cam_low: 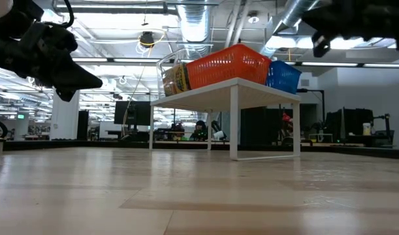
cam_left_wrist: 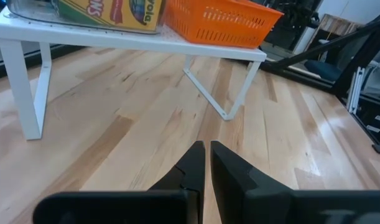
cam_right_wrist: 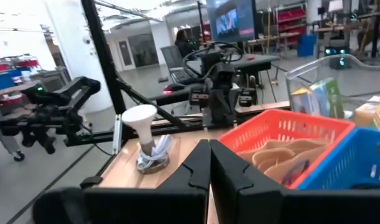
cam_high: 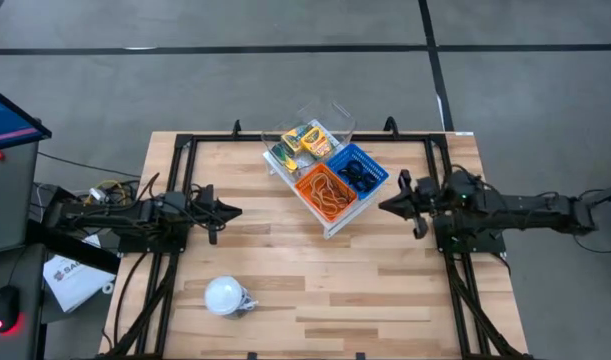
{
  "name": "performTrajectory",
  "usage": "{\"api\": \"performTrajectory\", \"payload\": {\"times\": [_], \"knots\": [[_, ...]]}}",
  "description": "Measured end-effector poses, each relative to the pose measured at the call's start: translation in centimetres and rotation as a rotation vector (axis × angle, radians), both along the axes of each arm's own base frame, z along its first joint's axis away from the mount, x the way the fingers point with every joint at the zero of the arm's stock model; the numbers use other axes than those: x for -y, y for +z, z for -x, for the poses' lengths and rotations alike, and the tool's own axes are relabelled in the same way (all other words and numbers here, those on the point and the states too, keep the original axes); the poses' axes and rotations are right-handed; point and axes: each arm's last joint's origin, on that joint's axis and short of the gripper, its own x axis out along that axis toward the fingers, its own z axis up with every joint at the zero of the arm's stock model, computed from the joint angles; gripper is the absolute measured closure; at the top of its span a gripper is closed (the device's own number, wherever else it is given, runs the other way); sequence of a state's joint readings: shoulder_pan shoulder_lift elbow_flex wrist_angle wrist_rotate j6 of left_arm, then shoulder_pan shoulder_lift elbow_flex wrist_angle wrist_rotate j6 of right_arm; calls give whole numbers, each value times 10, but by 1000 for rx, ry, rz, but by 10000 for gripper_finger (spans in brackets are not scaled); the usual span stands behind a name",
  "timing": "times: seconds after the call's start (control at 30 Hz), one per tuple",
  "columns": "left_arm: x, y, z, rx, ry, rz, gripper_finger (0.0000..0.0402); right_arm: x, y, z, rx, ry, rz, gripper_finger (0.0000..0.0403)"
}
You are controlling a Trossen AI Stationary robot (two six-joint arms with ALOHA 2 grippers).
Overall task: Pick & Place Office Desk Supplies
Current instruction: Return to Home Position
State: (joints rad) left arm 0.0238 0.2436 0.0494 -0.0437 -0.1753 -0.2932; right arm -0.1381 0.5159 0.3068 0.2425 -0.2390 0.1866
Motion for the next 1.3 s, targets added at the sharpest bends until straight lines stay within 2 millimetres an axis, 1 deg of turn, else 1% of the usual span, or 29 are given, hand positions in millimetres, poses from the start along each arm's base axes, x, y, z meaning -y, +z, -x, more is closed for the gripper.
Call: {"api": "performTrajectory", "payload": {"times": [0.17, 0.3, 0.43, 0.6, 0.7, 0.77, 0.83, 1.03, 1.3], "knots": [[0, -1, 0, -8, 0, 0, 385, -7, -17, 19, 54, 33, 8, 403], [0, -1, 0, -7, 0, 0, 385, -10, -34, 29, 58, 29, 7, 403], [0, -1, 0, -7, 0, 0, 385, -12, -45, 37, 103, 43, -11, 403], [0, -1, 0, -7, -1, 0, 385, -11, -54, 45, 87, 14, -18, 403], [0, 0, 0, -7, -2, 1, 385, -10, -63, 43, 37, -15, -22, 403], [0, 0, 0, -6, -2, 1, 385, -9, -65, 43, 53, -18, -21, 401], [0, 0, 0, -7, -2, 1, 385, -9, -75, 41, 10, -23, -25, 398], [0, 0, -1, -7, -1, 1, 385, -6, -77, 40, -13, -77, -28, 391], [0, -1, -1, -10, -1, 1, 385, -5, -77, 40, -12, -82, -28, 391]]}}
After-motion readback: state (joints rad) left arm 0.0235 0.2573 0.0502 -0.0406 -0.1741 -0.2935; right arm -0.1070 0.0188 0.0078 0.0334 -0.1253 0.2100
